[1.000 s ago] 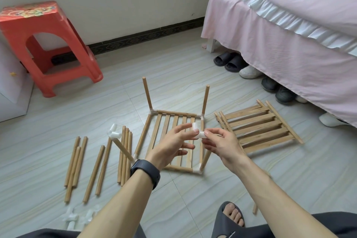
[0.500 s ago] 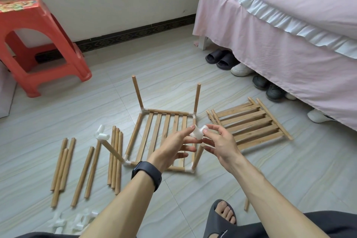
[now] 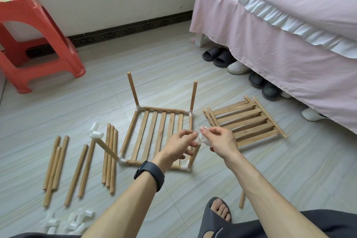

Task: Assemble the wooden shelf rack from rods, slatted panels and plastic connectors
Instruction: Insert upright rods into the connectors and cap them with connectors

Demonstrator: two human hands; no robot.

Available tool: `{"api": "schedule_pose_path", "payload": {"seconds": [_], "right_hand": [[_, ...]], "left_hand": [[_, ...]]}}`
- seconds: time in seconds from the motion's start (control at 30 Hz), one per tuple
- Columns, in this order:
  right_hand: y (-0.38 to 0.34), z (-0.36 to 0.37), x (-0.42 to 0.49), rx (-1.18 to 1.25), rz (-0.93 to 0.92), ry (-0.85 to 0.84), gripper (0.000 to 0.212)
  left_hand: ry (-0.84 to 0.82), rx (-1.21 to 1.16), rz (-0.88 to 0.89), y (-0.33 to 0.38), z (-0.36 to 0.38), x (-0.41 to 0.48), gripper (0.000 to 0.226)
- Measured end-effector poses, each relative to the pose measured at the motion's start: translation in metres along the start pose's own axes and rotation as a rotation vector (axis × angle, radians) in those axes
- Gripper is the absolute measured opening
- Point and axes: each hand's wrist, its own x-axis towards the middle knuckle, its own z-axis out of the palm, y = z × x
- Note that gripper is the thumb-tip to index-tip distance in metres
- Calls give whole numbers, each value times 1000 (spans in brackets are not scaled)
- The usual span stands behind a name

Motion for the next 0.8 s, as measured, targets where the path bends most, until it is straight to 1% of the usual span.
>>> {"api": "schedule_pose_path", "payload": {"seconds": [0.03,0.1,0.2,0.27,0.33,0.43,0.5,0.6,0.7,0.8], "right_hand": [[1,-1,2,-39,-8,0,28],[3,-1,4,-92,-23,-34,21],[6,2,5,-37,-41,-88,11],[10,3,8,15,-43,-81,16],[12,3,9,137,-23,-87,22],[16,3,10,306,41,-78,24],[19,4,10,373,85,-76,24],[25,6,12,374,84,-61,29],[28,10,14,350,47,-69,27],[30,8,18,368,56,-117,26]], "left_hand": [[-22,-23,22,0,-1,1,31],[-38,15,49,-1,0,2,28],[-3,67,74,-5,5,5,25],[14,29,68,-6,9,6,28],[38,-1,65,-5,12,7,32],[35,15,82,-6,14,8,32],[39,27,89,-7,15,8,31],[48,15,67,-10,16,8,36],[51,-17,52,-13,14,10,40],[61,-26,113,-16,13,12,39]]}}
